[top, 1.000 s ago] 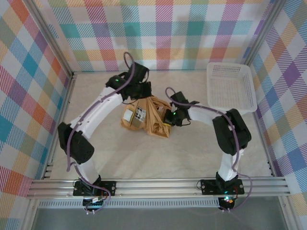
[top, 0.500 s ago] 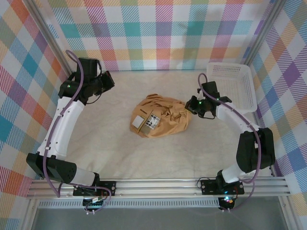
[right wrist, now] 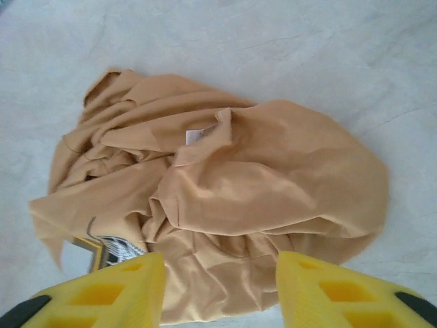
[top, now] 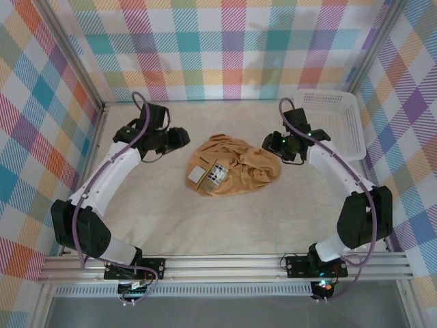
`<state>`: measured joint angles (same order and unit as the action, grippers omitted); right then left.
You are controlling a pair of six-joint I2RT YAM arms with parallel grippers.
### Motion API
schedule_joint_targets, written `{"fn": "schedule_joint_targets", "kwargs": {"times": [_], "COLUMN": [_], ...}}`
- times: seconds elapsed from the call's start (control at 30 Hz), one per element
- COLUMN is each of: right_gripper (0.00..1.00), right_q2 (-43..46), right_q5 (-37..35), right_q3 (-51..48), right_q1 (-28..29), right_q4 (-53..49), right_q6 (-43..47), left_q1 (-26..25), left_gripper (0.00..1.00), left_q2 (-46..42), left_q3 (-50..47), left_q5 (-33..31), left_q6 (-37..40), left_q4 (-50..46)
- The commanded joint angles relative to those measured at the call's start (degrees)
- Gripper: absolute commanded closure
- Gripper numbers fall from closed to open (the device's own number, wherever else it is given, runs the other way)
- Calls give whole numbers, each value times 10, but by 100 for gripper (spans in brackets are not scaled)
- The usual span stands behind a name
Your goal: Fold the inside-out t-shirt
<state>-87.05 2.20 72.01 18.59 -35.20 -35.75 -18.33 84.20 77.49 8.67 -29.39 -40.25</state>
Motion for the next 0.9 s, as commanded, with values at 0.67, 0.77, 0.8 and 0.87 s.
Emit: {"fn": "schedule_joint_targets", "kwargs": {"times": [0.67,0.77,0.8,0.87], "right_gripper": [87,100,100,100], "right_q2": [-359,-318,-297,-256], "right_q5": [-7,1,4,12], "right_q3": [275,297,305,322], "right_q1": [138,138,138,138], "right_q4": [-69,-92,-100,-112], "right_q6": [162,140,131,113], "left_q1": [71,72,72,71], "left_gripper": [40,38,37,37], "left_q2": [-55,-49,-46,-41], "left_q3": [-262,-257,-258,-257], "left_q5": [58,63,67,77], "left_q6": [-35,-35,-35,-36], "left_q4": [84,89,94,106]}}
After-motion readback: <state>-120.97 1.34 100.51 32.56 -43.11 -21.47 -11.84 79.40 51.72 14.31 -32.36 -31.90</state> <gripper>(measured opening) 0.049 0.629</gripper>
